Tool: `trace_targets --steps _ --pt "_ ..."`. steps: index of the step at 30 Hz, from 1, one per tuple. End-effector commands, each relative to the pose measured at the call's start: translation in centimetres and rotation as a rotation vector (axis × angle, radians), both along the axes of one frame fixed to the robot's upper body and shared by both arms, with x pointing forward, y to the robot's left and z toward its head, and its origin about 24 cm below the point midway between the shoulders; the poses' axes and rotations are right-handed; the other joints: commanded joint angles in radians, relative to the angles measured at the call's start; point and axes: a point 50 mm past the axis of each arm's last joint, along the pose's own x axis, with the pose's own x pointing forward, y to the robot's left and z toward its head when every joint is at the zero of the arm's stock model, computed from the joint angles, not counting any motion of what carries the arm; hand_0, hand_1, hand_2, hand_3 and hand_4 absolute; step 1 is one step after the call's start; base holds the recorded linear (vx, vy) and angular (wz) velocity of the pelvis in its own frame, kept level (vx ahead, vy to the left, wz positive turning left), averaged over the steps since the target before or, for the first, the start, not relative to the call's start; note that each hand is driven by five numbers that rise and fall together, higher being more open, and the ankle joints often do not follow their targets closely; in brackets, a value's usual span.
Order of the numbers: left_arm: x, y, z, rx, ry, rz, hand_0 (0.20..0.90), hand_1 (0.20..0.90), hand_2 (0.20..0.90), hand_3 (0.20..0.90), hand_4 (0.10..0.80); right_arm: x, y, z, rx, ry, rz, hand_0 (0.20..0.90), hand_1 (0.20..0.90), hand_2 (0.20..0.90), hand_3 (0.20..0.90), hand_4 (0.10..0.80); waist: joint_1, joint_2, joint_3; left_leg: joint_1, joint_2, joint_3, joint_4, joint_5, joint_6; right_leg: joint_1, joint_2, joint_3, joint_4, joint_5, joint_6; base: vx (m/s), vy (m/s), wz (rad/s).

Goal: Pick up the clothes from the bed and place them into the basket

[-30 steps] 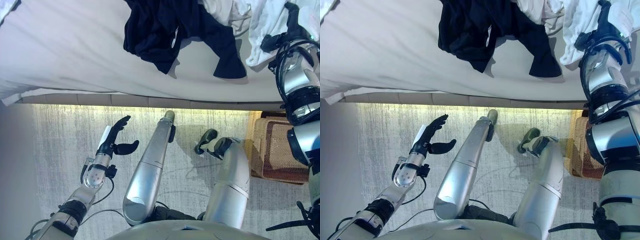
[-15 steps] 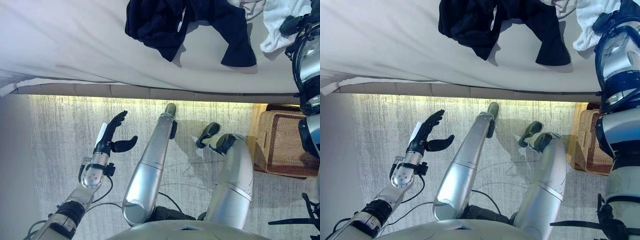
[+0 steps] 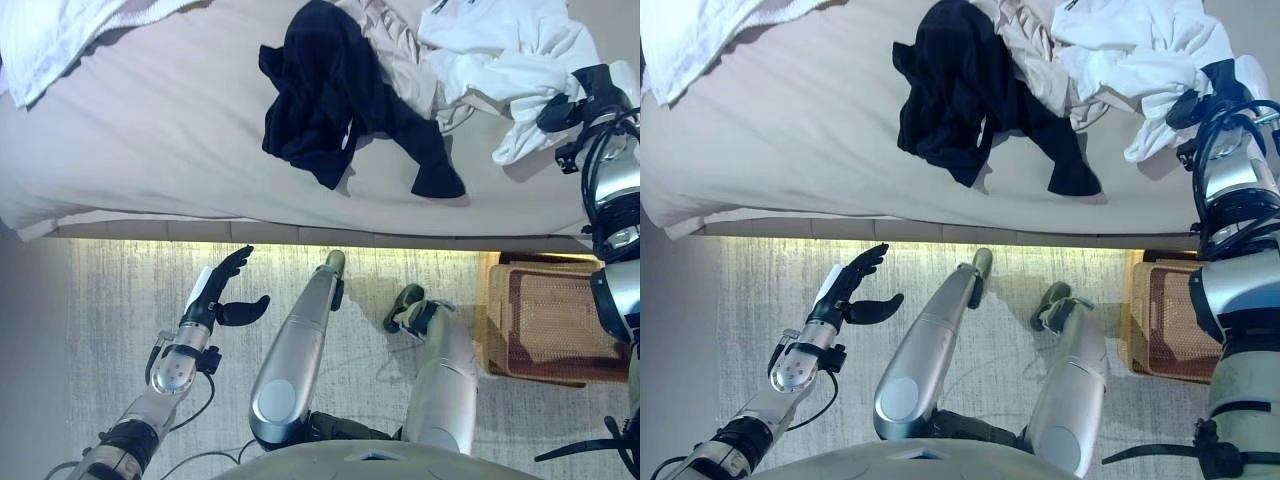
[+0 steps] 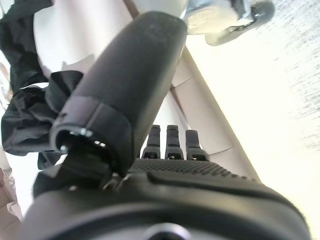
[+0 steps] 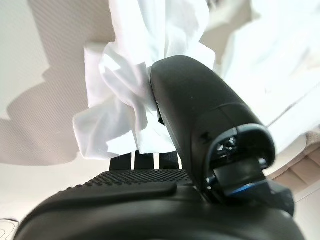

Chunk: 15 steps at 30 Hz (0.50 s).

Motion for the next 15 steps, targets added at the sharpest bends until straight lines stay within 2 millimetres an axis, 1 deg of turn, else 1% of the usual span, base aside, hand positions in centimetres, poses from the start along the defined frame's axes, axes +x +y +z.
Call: trace_targets --steps 1,2,5,9,11,15 --pt "-1.5 2.4 0.0 0.032 0.006 0.084 0.9 0.9 0.9 0.9 0.8 -2.7 -2.4 6.8 -0.086 -0.251 -0.011 0.3 0.3 0.3 0.2 0.1 0.009 -0.036 -0.13 0.12 0.006 0.013 -0.206 0.041 -0.031 0.159 0.051 -0.05 -0.19 0.053 0.014 -0.044 0.052 -0.11" --pt "-1.5 2.5 -0.1 0.036 0.014 0.088 0.9 0.9 0.9 0.9 0.8 -2.7 -2.4 6.9 -0.082 -0.259 -0.008 0.3 0.3 0.3 0.2 0.1 0.005 -0.041 -0.144 0.148 0.009 0.009 -0.238 0.052 -0.034 0.186 0.058 -0.05 -0.23 0.065 0.019 -0.027 0.038 -0.12" --pt "-1.8 2.9 -0.5 0.068 0.04 0.109 0.9 0.9 0.9 0.9 0.8 -3.0 -2.5 7.0 -0.047 -0.261 0.024 0.3 0.3 0.3 0.2 0.1 -0.014 -0.075 -0.213 0.252 0.009 0.007 -0.336 0.062 -0.036 0.299 0.085 -0.043 -0.385 0.101 0.042 0.064 -0.007 -0.1" --pt "-1.8 3.1 -0.8 0.143 0.077 0.087 0.9 0.9 0.9 0.9 0.8 -3.4 -2.8 7.1 -0.014 -0.269 0.048 0.3 0.3 0.3 0.2 0.1 -0.04 -0.106 -0.293 0.363 0.021 0.024 -0.41 0.057 -0.035 0.415 0.105 -0.036 -0.495 0.124 0.058 0.11 -0.021 -0.1" --pt "-1.9 3.7 -1.2 0.148 0.121 0.106 0.9 0.9 0.9 0.9 0.8 -3.9 -3.1 7.9 -0.006 -0.284 0.057 0.3 0.3 0.3 0.2 0.1 -0.059 -0.116 -0.342 0.428 0.03 0.042 -0.444 0.05 -0.035 0.478 0.117 -0.029 -0.544 0.132 0.064 0.193 0.0 -0.16" --pt "-2.2 4.2 -2.0 0.157 0.176 0.125 0.9 0.9 0.9 0.9 0.8 -4.8 -3.7 9.3 -0.023 -0.331 0.05 0.3 0.3 0.3 0.2 0.1 -0.093 -0.13 -0.413 0.495 0.042 0.067 -0.47 0.042 -0.035 0.54 0.125 -0.013 -0.599 0.156 0.074 0.12 0.007 -0.17"
